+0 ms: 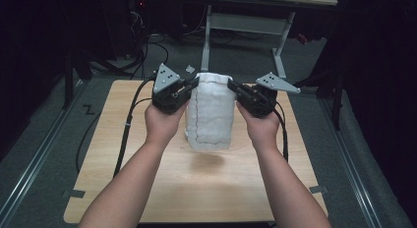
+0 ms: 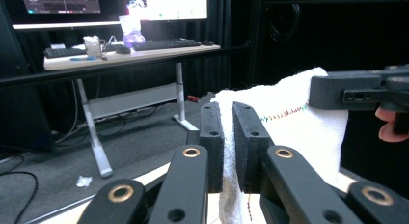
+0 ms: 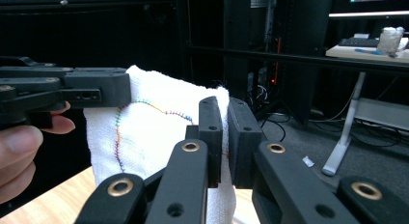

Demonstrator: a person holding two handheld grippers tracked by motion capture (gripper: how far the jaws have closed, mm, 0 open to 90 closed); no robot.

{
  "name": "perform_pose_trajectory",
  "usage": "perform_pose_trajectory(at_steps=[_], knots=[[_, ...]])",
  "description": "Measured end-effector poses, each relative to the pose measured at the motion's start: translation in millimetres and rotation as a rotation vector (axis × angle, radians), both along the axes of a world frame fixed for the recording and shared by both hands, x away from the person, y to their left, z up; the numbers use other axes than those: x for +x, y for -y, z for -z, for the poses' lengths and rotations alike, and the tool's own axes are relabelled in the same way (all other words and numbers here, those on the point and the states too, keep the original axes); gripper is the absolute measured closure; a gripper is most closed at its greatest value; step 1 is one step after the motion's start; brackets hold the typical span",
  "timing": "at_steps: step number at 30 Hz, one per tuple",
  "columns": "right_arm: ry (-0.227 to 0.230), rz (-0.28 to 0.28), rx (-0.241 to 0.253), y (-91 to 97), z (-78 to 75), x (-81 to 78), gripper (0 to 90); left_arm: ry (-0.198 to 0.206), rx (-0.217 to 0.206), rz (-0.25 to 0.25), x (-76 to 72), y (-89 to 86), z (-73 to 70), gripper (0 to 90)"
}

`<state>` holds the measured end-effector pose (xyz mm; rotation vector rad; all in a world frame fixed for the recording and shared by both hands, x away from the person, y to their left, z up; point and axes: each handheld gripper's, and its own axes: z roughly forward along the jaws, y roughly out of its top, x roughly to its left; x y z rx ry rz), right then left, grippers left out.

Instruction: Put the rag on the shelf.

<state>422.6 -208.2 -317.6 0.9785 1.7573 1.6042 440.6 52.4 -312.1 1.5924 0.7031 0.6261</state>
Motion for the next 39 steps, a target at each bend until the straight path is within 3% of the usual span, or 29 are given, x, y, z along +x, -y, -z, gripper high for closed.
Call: perform_pose_trajectory(at_steps=[5,13,17,21,28,30,33,39], knots=[[-0.014,0.017,0.014,2.4,-2.7,18.5,86.1,0.002,0.027,-0.014,18.8,0.7,0.2,83.4],[-0.029,0.007,0.027,6.1,-9.8,39.2,86.1,-0.005,0.016,-0.017,42.2,0.5,-6.1,83.2],[-0.053,0.021,0.021,7.9,-12.4,51.5,86.1,0.011,0.069,-0.032,53.0,4.3,-9.0,82.9],[-0.069,0.035,-0.008,5.2,-16.4,61.9,86.1,0.006,0.064,-0.045,63.1,6.0,-10.1,83.0],[-0.113,0.033,-0.047,1.2,-15.8,89.9,86.0,-0.086,0.056,-0.087,91.7,8.8,1.6,82.7],[-0.141,0.046,-0.051,1.9,-9.4,96.7,86.0,-0.104,0.09,-0.093,98.2,12.9,6.2,82.4],[-0.17,0.074,-0.074,2.9,1.0,105.7,85.8,-0.147,0.083,-0.088,105.6,17.0,13.2,82.3],[-0.243,0.09,-0.125,3.4,20.7,118.9,85.4,-0.24,0.128,-0.081,118.8,20.2,36.6,82.0]])
